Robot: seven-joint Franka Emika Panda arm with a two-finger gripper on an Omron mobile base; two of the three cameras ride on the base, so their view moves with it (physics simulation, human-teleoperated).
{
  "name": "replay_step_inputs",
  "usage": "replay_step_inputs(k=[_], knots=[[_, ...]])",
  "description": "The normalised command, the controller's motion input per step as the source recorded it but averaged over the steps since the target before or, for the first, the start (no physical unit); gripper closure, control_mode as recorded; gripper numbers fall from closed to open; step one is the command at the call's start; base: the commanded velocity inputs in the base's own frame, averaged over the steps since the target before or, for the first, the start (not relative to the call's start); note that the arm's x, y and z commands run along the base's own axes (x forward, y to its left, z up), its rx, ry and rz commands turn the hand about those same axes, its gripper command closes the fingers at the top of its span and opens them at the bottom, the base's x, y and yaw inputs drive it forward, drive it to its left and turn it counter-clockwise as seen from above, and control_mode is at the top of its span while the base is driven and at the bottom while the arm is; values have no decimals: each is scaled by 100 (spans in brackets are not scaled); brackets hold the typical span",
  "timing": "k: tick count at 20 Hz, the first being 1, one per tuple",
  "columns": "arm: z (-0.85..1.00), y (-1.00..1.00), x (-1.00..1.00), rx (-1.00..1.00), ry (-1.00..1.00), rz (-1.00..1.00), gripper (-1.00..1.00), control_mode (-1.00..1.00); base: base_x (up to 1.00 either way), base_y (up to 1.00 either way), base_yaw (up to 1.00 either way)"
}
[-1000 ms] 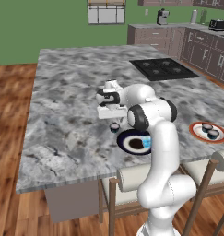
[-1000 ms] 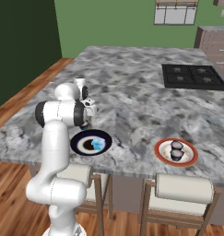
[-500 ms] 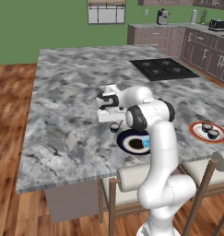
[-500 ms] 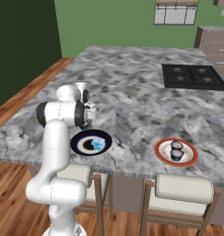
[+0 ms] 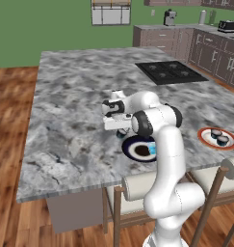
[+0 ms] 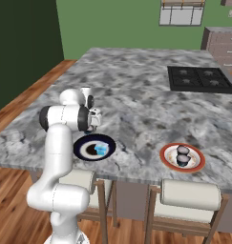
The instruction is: Place two yogurt containers on each plate.
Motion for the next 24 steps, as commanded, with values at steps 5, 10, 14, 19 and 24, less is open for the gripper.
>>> replay_step_inputs(k=[5,10,14,19,24], knots=[[-6,4,-4,0,0,0,-100,-100,0,0,0],[0,3,0,0,-3,0,100,-100,0,0,0],[0,1,0,0,0,0,100,-100,0,0,0],[0,0,0,0,0,0,100,-100,0,0,0],[0,0,-9,0,0,-6,100,-100,0,0,0]])
